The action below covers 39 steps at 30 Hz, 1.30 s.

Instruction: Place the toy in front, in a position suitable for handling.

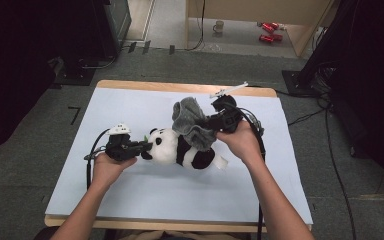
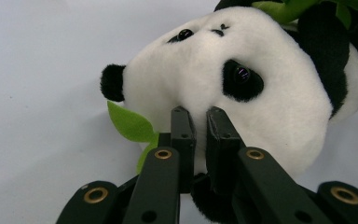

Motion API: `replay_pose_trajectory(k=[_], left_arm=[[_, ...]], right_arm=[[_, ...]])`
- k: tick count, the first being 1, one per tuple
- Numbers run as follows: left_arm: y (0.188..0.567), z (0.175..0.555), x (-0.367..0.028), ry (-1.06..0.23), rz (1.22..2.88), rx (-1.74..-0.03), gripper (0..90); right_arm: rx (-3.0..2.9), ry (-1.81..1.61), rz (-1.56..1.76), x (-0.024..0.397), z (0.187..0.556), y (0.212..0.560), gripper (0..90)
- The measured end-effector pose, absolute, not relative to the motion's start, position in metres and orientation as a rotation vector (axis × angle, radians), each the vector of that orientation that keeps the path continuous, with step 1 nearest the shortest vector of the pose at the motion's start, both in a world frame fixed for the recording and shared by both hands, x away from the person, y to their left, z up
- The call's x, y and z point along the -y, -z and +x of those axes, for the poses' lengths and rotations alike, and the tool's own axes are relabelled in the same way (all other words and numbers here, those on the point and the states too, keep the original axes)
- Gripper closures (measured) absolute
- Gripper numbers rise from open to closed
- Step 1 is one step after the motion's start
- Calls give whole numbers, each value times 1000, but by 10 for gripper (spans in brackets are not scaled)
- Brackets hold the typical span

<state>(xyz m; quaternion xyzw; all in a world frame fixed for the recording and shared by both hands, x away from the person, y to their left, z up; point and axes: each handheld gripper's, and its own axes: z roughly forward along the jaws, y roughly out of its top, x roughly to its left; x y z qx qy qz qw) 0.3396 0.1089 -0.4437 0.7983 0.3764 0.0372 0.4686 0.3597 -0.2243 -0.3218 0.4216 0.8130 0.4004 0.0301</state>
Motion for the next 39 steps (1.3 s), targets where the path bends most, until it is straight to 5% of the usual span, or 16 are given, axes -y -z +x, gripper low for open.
replay_pose_trajectory(k=[8, 21, 39], left_arm=[[445, 337, -111, -95, 2005, -870, 827], [447, 336, -111, -126, 2050, -844, 808], [448, 335, -111, -108, 2019, -856, 815]], right_arm=[[-2453, -1359, 1299, 232, 379, 307, 807], [-2765, -1189, 1294, 182, 387, 381, 806], [-2638, -956, 1368, 230, 390, 381, 808]])
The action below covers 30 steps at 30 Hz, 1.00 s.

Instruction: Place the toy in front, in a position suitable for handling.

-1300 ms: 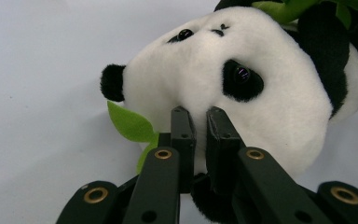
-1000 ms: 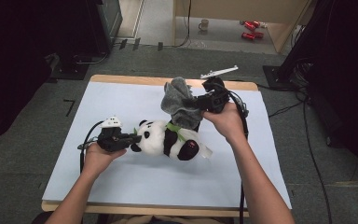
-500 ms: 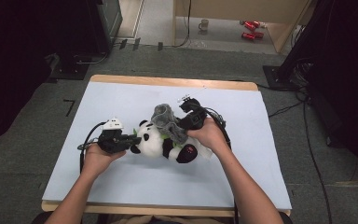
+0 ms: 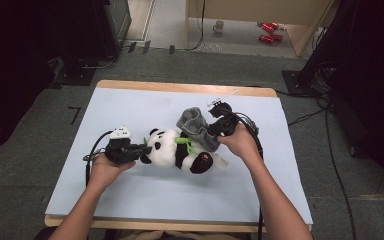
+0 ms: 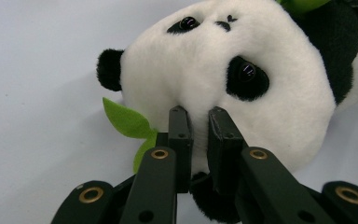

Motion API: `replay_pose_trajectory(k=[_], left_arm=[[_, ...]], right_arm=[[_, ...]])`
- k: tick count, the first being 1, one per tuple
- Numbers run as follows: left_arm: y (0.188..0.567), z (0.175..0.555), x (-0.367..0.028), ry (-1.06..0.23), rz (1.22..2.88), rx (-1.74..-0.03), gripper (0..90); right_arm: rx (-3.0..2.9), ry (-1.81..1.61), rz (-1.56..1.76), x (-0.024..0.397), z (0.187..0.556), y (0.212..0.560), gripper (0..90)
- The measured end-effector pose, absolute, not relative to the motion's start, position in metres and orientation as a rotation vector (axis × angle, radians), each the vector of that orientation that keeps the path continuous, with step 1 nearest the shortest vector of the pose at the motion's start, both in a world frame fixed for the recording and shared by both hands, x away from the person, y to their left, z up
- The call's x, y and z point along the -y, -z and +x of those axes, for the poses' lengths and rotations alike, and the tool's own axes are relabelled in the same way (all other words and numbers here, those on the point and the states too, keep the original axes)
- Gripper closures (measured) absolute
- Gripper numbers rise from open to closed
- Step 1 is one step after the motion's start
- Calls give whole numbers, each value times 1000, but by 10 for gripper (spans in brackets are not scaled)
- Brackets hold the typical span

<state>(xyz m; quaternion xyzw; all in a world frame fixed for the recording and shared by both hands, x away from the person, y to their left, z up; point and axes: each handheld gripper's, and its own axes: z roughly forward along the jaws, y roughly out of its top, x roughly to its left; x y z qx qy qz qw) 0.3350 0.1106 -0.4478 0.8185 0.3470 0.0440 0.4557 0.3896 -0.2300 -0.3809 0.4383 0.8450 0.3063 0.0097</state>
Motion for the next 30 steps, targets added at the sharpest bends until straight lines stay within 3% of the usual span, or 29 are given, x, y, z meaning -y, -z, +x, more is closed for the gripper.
replay_pose_trajectory(k=[9, 18, 26, 30], left_arm=[[447, 334, -110, -109, 2042, -858, 817], [448, 334, -110, -105, 2037, -861, 816], [448, 334, -110, -115, 2055, -853, 815], [448, 334, -110, -115, 2049, -853, 814]], right_arm=[[-2523, -1099, 1374, 231, 392, 347, 808], [-2593, -1291, 1318, 199, 396, 344, 809], [-2749, -1187, 1324, 167, 399, 377, 808], [-2748, -1120, 1380, 171, 404, 389, 808]])
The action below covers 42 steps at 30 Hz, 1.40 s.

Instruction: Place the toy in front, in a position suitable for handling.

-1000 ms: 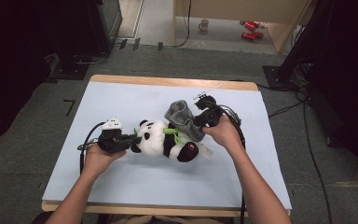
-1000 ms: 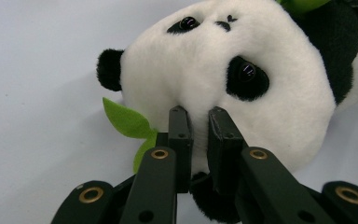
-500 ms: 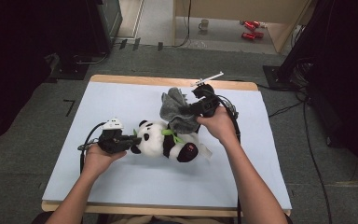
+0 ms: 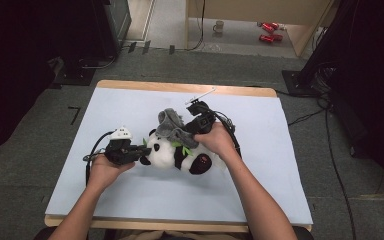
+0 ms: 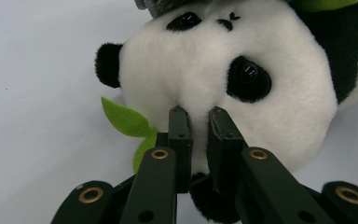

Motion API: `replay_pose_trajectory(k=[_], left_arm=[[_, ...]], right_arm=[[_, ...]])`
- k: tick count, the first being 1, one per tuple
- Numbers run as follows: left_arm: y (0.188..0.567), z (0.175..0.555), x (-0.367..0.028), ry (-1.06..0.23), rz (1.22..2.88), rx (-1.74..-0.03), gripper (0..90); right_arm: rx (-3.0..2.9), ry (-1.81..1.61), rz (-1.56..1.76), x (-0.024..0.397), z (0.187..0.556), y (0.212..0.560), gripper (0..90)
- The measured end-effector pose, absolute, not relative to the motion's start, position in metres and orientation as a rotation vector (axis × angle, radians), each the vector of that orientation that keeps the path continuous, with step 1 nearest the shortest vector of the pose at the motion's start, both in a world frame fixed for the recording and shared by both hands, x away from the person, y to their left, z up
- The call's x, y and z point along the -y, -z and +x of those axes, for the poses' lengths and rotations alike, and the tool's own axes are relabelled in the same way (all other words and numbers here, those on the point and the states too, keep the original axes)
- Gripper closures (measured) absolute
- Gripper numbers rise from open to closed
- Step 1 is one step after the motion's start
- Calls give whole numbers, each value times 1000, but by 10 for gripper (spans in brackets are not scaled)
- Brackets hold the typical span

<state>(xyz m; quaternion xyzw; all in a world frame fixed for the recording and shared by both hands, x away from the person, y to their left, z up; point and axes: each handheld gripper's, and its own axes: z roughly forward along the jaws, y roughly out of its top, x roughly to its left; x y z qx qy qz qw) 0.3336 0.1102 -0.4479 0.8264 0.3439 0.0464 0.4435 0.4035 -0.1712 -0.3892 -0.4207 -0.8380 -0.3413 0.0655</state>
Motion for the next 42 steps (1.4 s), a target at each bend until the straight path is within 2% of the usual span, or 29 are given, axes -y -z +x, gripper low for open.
replay_pose_trajectory(k=[26, 30, 38, 42], left_arm=[[448, 334, -111, -112, 2039, -857, 814], [449, 333, -112, -109, 2053, -852, 814], [450, 333, -113, -106, 2046, -850, 811], [450, 333, -113, -105, 2045, -852, 811]], right_arm=[[2624, 968, -1552, 230, 413, 384, 804], [2650, 1022, -1617, 234, 415, 372, 806], [2511, 1355, -1623, 251, 405, 332, 806], [2447, 1399, -1584, 257, 400, 331, 806]])
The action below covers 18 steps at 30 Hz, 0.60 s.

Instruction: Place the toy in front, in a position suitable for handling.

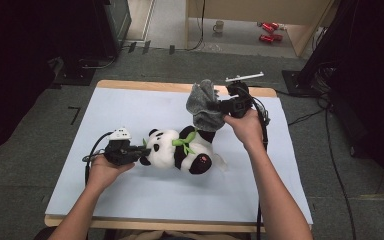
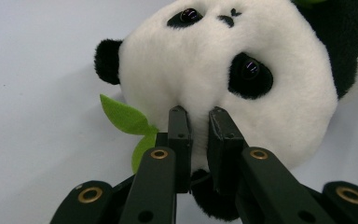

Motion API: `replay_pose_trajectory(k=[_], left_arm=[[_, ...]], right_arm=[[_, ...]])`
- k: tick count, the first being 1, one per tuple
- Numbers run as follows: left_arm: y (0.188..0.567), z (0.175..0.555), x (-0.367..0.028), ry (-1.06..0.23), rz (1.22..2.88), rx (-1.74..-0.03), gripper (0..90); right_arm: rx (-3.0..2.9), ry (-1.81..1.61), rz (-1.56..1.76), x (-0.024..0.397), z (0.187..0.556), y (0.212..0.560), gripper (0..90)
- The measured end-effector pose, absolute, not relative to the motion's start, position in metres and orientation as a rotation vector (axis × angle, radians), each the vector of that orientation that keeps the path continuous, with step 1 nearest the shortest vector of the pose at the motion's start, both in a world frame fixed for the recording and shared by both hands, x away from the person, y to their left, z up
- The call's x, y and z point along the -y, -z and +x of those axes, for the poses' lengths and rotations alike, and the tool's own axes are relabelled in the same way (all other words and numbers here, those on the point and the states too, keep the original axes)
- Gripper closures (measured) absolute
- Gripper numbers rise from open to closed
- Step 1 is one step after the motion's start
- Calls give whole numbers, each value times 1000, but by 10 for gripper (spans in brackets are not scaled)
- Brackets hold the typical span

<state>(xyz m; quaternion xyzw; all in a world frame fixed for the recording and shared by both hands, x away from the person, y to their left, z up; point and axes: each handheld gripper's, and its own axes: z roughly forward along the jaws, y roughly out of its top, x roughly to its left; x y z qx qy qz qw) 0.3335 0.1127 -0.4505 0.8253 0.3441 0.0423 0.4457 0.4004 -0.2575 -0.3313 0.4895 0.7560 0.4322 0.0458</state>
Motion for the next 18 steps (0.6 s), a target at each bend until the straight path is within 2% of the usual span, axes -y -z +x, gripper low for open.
replay_pose_trajectory(k=[10, 18], left_arm=[[451, 335, -110, -101, 2031, -887, 814], [451, 335, -109, -98, 2023, -894, 814]], right_arm=[[-2326, -1274, 1568, 269, 380, 386, 806], [-2258, -1289, 1622, 288, 369, 406, 807]])
